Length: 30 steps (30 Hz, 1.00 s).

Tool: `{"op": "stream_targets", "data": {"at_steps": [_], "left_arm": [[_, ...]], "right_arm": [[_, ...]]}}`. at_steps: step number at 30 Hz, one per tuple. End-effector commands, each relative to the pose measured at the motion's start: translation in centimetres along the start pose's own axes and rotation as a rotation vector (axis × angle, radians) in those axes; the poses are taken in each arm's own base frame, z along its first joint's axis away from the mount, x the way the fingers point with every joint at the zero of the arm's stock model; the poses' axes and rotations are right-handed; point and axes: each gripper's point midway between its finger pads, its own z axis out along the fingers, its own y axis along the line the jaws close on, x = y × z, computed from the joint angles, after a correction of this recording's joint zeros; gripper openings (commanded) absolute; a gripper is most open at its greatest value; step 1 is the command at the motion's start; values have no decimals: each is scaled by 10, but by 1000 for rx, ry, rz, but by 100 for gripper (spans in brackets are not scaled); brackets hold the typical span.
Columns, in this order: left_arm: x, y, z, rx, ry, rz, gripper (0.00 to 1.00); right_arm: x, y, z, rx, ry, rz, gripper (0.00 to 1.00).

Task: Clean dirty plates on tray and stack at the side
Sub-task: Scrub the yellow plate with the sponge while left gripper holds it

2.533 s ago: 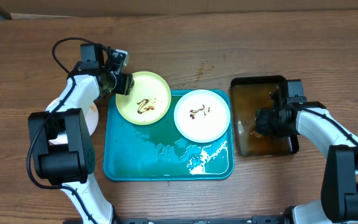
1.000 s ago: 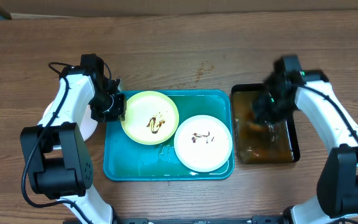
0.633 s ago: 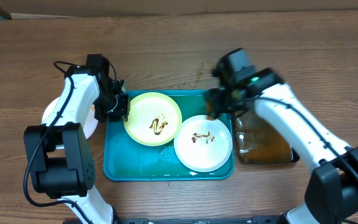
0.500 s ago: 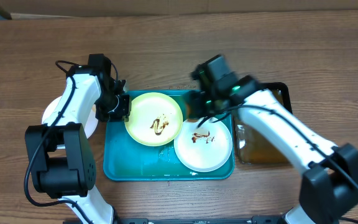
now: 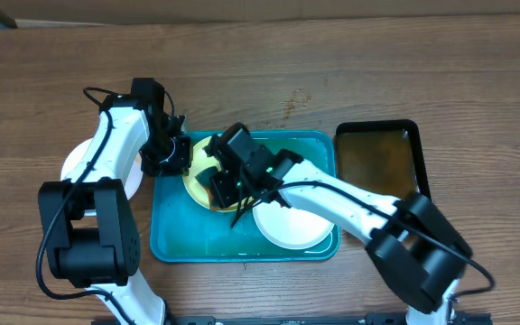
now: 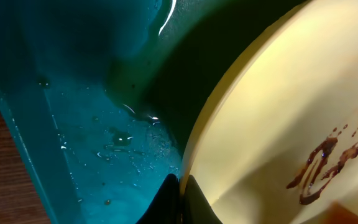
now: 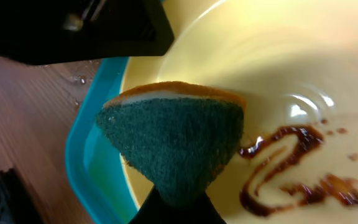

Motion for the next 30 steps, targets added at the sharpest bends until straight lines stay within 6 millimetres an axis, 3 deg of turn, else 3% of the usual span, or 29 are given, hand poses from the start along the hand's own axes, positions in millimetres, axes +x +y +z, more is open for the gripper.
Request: {"op": "stream_targets", "data": {"at_steps": [1,6,13,19,30], "left_arm": [[3,0,-4,-19,-3,-2,4],[8,12,-4,-86,15,-6,4],[9,13,-4,-91,18,-6,4],[16,18,2,-112,42,-10,4],[35,20,12,-112,103,-19,4]], "right_arm": [[6,-8,18,10,16,23,4],[1,-24,29,68,-14,24,4],[11,-42,39,137,12,38,4],[5,-61,35,240,-24,39,4],[-19,-116,13,431,-136,136,4]]}}
